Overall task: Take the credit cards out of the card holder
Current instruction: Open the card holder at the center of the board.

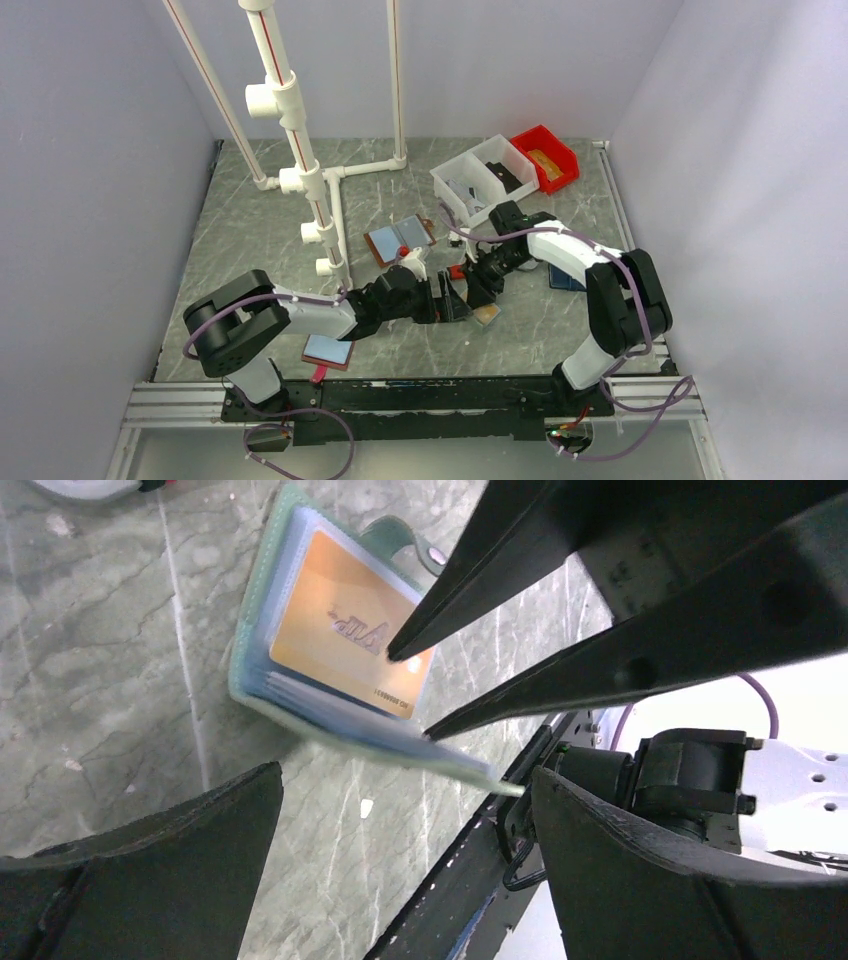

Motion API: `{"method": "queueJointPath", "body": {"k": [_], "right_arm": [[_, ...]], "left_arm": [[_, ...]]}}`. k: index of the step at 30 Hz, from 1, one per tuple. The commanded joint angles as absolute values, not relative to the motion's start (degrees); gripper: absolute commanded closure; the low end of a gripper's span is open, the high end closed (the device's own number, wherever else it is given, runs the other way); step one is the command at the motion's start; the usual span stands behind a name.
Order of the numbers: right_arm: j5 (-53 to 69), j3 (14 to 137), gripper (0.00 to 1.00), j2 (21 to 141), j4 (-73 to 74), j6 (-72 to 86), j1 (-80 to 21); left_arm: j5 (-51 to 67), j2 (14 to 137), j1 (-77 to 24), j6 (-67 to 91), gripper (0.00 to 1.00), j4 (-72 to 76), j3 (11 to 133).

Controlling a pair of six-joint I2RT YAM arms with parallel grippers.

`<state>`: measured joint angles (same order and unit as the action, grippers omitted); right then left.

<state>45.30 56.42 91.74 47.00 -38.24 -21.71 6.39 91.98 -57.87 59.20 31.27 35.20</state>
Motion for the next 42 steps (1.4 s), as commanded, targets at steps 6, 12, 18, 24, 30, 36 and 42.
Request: {"method": "queueJointPath", "body": {"k": [6, 12, 18, 24, 30, 36, 42], "right_arm": [[48.96, 59.87, 0.68, 96.13, 46.68, -33.86, -24.96], [41.61, 58.55, 0.68, 93.82, 41.53, -29.38, -23.64], [39.96, 58.18, 0.67, 92.68, 41.19, -29.72, -23.12], [41.08, 58.10, 0.66, 91.25, 42.26, -32.14, -23.12], [44.20, 57.84, 0.65, 88.98, 43.87, -35.95, -23.48], [43.09, 57.42, 0.64, 88.29, 43.77, -37.14, -24.17], [38.15, 57.13, 0.64, 89.11, 41.95, -34.86, -24.17]], "left_arm": [[5.45, 92.90, -58.18, 60.89, 0.17, 33.70, 35.16], [3.21, 91.48, -58.21, 62.25, 0.48, 28.85, 33.60], [3.30, 94.19, -58.10, 62.62, 0.76, 23.47, 35.16], [0.76, 93.68, -58.10, 60.64, 0.83, 14.54, 37.58], [-2.62, 92.57, -58.12, 56.14, 0.70, 6.43, 40.45], [-4.19, 90.91, -58.10, 52.08, 0.43, 2.00, 42.42], [-2.47, 85.63, -58.01, 53.35, 0.36, 4.26, 38.83]]}}
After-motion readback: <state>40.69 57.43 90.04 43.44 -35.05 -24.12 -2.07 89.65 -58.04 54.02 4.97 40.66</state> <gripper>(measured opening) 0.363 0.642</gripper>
